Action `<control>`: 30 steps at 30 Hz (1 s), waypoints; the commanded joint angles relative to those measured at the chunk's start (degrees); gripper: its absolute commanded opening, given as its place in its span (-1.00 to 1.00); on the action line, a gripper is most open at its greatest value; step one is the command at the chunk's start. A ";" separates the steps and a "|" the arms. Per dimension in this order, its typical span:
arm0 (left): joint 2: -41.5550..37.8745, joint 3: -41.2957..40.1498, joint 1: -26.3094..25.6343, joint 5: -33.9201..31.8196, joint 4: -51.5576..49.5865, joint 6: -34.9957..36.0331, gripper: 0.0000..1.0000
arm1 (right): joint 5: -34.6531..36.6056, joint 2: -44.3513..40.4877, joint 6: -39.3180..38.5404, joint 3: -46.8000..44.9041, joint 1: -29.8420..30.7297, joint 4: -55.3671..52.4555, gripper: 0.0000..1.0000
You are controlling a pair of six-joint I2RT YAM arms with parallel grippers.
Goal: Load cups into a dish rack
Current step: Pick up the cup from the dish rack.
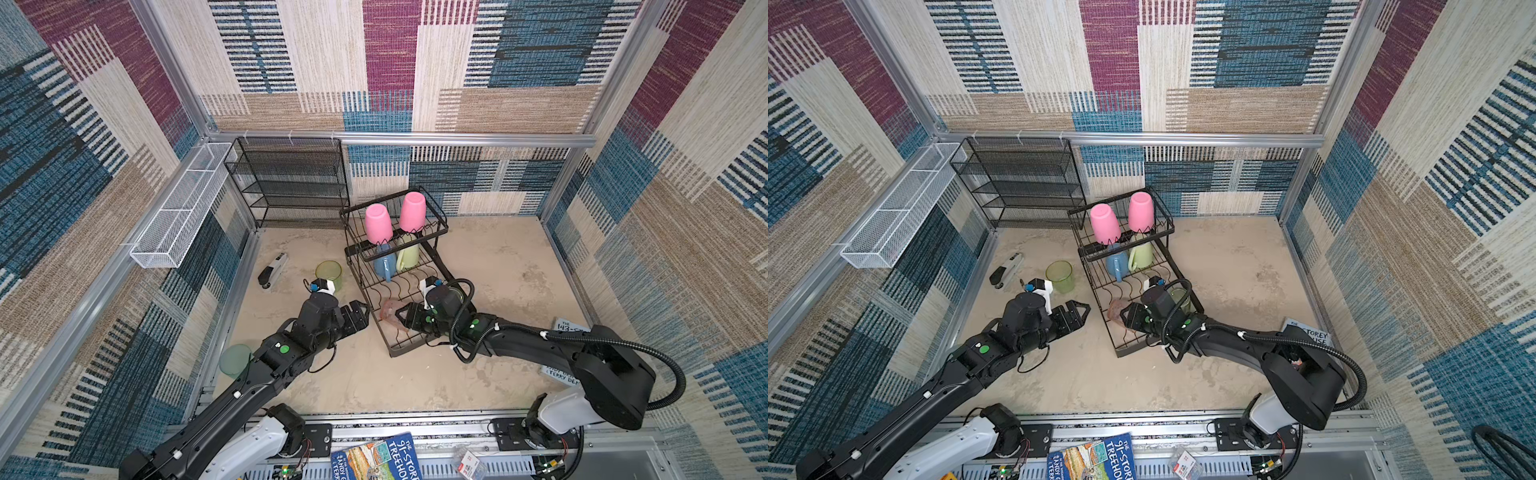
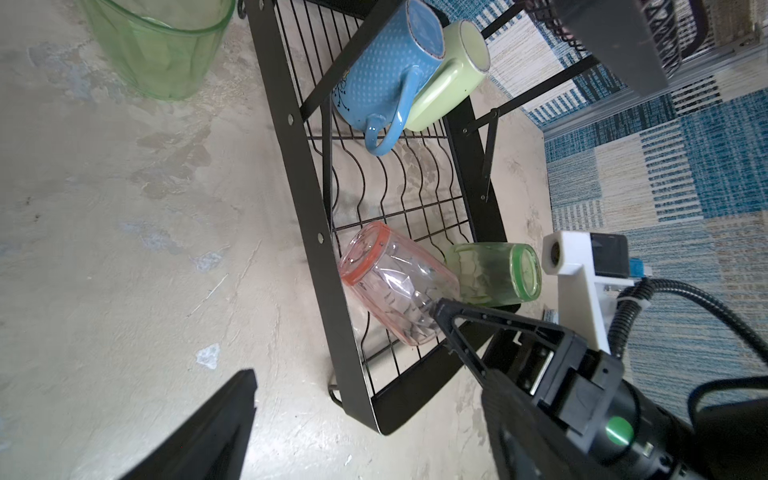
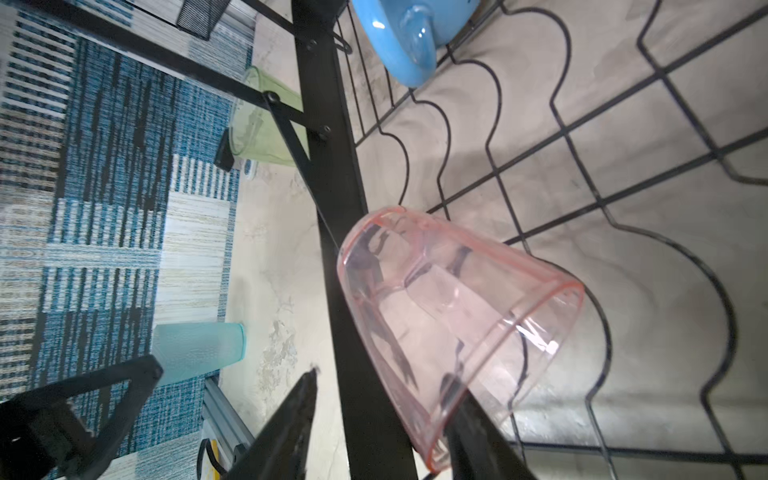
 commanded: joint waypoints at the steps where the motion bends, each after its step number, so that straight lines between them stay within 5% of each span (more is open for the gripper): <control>1: 0.24 -0.40 0.33 1.67 2.68 -1.18 0.76 | 0.62 -0.37 1.64 -0.75 0.03 8.27 -0.08; 19: -1.15 -2.01 1.33 3.06 3.98 -2.36 0.74 | 1.80 4.11 5.00 2.45 0.04 9.43 -0.64; 30: -1.97 -2.30 1.68 3.54 3.67 -2.22 0.75 | 4.95 7.32 10.02 5.80 -0.24 2.74 -0.53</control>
